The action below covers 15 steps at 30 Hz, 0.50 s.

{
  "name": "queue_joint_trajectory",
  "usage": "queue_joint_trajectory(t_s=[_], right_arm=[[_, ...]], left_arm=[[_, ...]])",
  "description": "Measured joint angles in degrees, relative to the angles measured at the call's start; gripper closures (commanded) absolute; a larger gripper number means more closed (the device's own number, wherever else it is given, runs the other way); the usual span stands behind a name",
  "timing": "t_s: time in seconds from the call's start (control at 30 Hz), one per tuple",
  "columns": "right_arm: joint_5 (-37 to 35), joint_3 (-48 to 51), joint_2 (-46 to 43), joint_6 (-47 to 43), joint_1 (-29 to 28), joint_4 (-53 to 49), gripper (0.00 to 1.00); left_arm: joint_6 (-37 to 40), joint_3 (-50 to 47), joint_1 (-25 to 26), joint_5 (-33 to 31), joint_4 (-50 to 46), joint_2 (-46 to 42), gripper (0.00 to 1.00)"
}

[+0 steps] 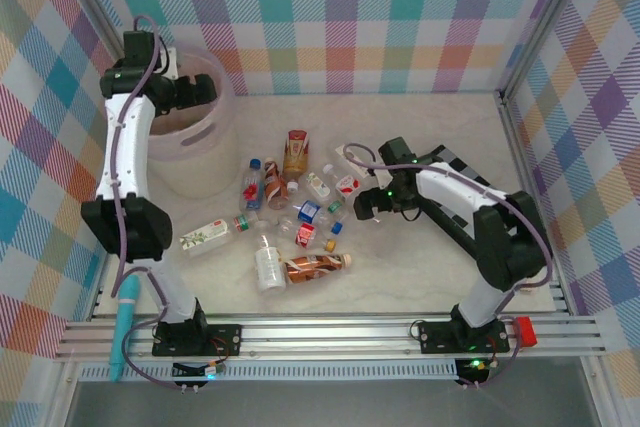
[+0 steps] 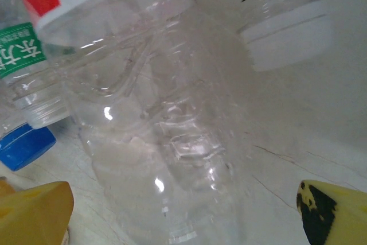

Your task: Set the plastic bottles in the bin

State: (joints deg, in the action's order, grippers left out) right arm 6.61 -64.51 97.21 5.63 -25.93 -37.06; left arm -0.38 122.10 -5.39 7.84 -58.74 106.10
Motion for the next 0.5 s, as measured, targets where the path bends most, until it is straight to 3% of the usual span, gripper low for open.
queue_joint_trajectory(t_s=[0.27, 0.5], right_arm=[[3.8, -2.4, 7.5, 2.6, 0.0, 1.4, 0.04], [2.8, -3.2, 8.5, 4.9, 0.0, 2.2, 0.10]], left_arm=[[0.6, -0.9, 0.0, -4.4, -2.6, -6.2, 0.00], [-0.5, -11.1, 0.0, -3.7, -1.4, -15.5, 0.00]])
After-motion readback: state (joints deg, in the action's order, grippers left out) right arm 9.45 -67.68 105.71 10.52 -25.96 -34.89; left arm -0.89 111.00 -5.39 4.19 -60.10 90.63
